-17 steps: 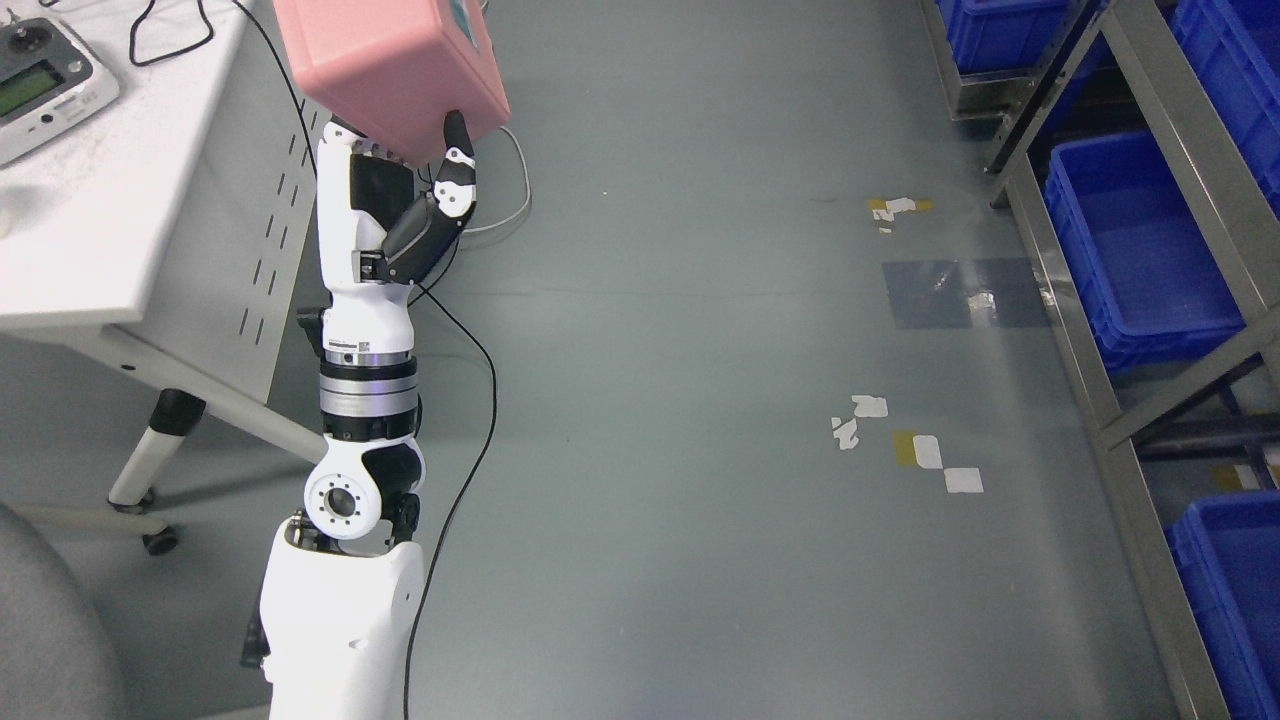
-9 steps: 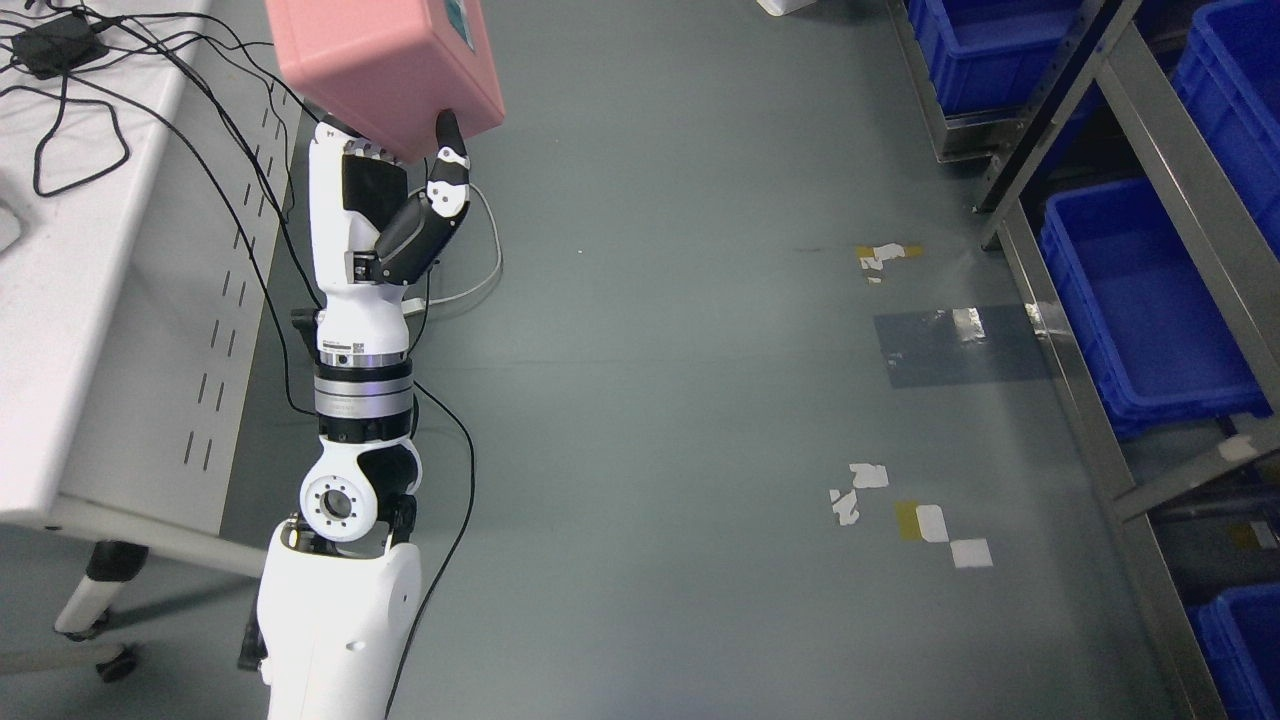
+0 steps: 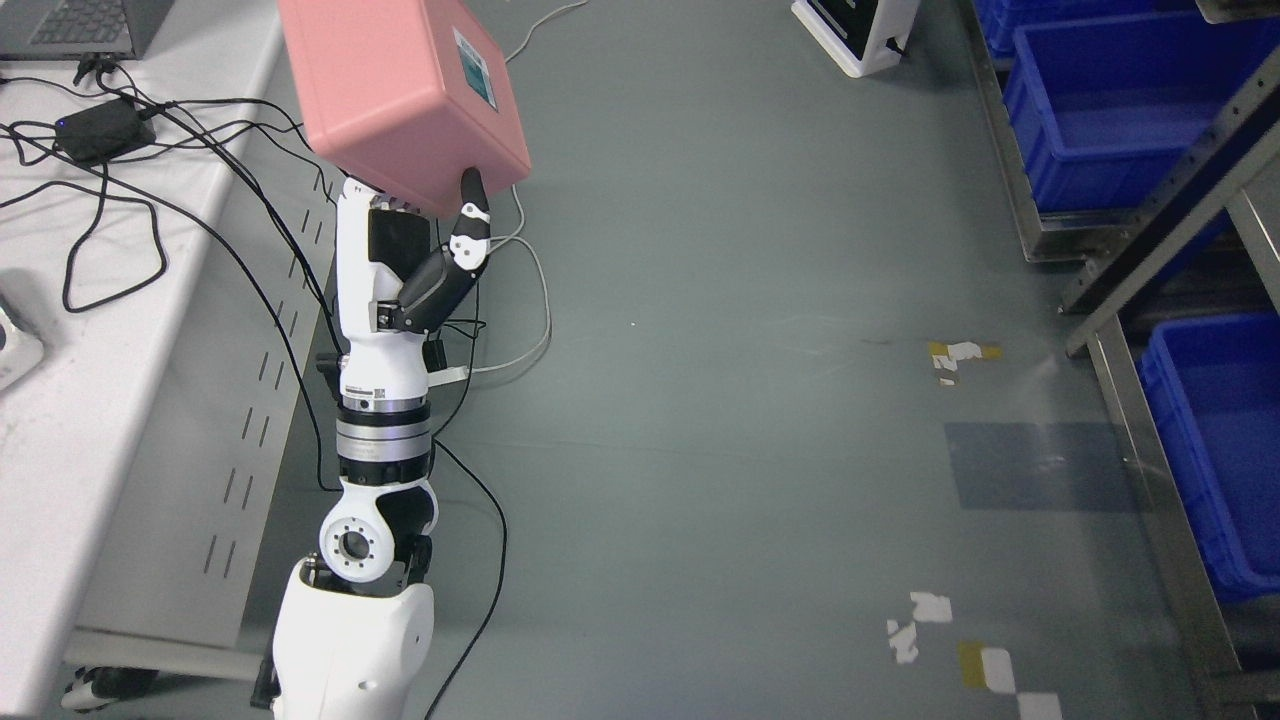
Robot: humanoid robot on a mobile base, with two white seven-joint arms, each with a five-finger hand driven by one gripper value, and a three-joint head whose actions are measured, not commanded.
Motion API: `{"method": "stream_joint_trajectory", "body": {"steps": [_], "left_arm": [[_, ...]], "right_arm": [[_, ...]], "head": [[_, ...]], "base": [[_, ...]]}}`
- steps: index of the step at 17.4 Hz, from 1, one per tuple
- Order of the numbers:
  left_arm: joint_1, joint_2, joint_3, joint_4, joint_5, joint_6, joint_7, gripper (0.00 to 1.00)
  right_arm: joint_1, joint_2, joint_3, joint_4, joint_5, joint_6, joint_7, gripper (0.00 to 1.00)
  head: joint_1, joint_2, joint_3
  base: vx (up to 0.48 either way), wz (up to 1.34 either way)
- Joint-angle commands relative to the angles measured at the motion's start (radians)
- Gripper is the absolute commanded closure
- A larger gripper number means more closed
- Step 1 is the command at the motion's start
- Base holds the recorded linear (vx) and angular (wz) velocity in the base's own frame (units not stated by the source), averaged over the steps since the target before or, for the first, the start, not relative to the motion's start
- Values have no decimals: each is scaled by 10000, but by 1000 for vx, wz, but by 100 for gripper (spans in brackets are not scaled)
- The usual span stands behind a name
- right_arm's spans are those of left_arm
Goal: Place storage box into left shelf container
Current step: 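Carry the pink box in the left hand while turning toward the shelf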
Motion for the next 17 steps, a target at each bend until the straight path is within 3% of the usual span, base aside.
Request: {"method": "stream_joint_trajectory", "body": {"steps": [1,11,17], "left_arm": [[367,175,-295,13,20,-20,-2,94],[582,175,-356,29,81,-50,-2,93],[643,175,-554,29,173,-66,-17,93]], "right_arm": [[-60,-175,-31,-174,-16,-7,-4,0],[-60,-175,-31,-174,-16,-7,11,0],[-60,-175,-31,-174,-16,-7,11,0]], "head": [[0,0,0],[-1,0,0],[-1,0,0]], "base": [[397,216],[404,54],[406,-589]]}}
